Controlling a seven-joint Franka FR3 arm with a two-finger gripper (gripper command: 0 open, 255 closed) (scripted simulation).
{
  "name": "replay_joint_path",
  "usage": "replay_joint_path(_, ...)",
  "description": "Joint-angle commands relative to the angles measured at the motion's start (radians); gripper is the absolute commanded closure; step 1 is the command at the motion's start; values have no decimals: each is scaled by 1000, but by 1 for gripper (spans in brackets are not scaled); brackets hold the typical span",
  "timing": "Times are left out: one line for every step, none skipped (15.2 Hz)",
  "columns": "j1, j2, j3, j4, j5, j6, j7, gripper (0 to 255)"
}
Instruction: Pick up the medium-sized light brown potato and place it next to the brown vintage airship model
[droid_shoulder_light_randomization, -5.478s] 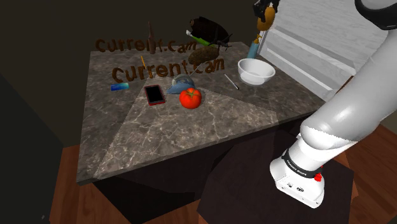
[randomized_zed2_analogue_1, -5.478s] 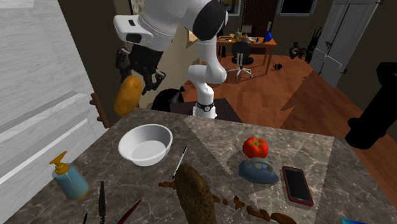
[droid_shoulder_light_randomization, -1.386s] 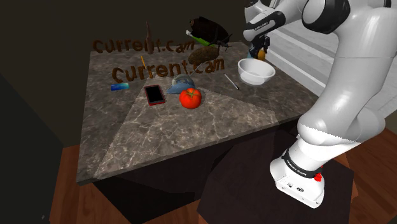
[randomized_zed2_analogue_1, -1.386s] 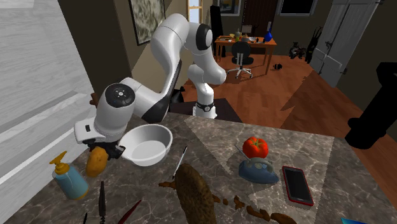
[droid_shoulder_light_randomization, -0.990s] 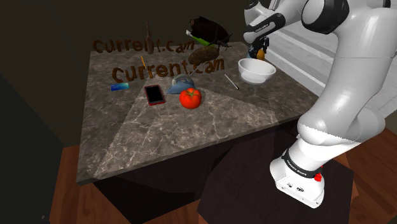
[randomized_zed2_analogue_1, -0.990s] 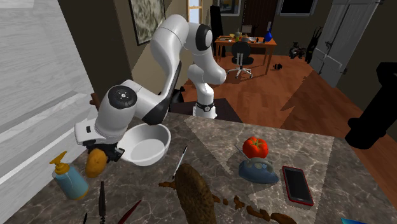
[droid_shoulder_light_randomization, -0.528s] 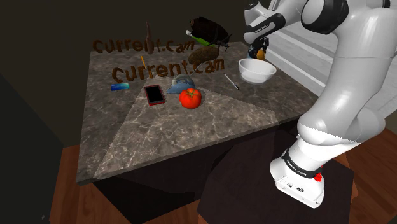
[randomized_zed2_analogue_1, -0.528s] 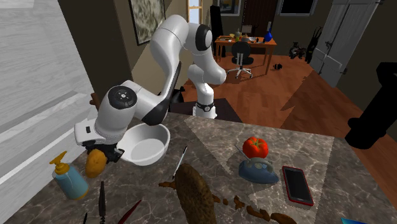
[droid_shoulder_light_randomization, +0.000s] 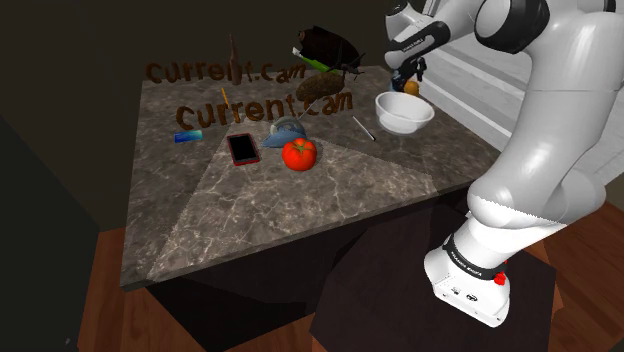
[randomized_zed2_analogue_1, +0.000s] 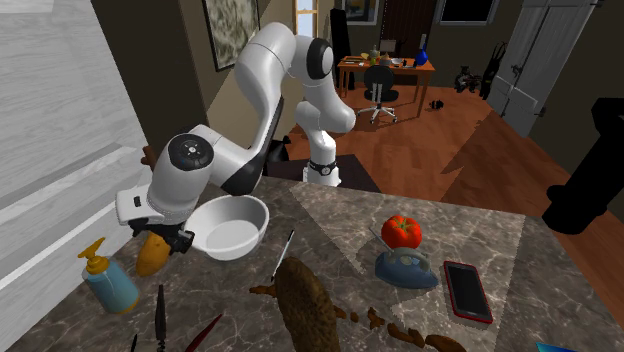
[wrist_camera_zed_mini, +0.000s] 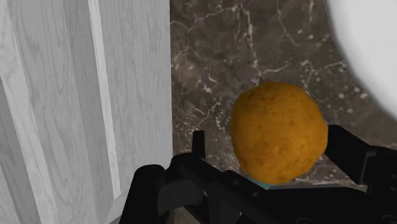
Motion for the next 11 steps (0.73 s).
replay_joint_path(19, 11, 19, -5, 22, -43, -5, 0)
replay_joint_path(27, -4, 25, 1, 28, -67, -8, 0)
replay_joint_path(34, -15, 29, 7, 33, -87, -11, 0)
replay_joint_path(34, -15, 29, 7, 33, -87, -11, 0)
replay_joint_path(34, -15, 29, 7, 33, -87, -11, 0)
replay_joint_path(34, -15, 29, 7, 33, -87, -11, 0)
replay_joint_path(34, -15, 29, 7, 33, -87, -11, 0)
replay_joint_path(34, -15, 29, 7, 33, -87, -11, 0)
replay_joint_path(34, -15, 29, 7, 33, -87, -11, 0)
replay_joint_path(34, -15, 29, 7, 33, -87, -11, 0)
replay_joint_path(34, -15, 29, 7, 33, -87, -11, 0)
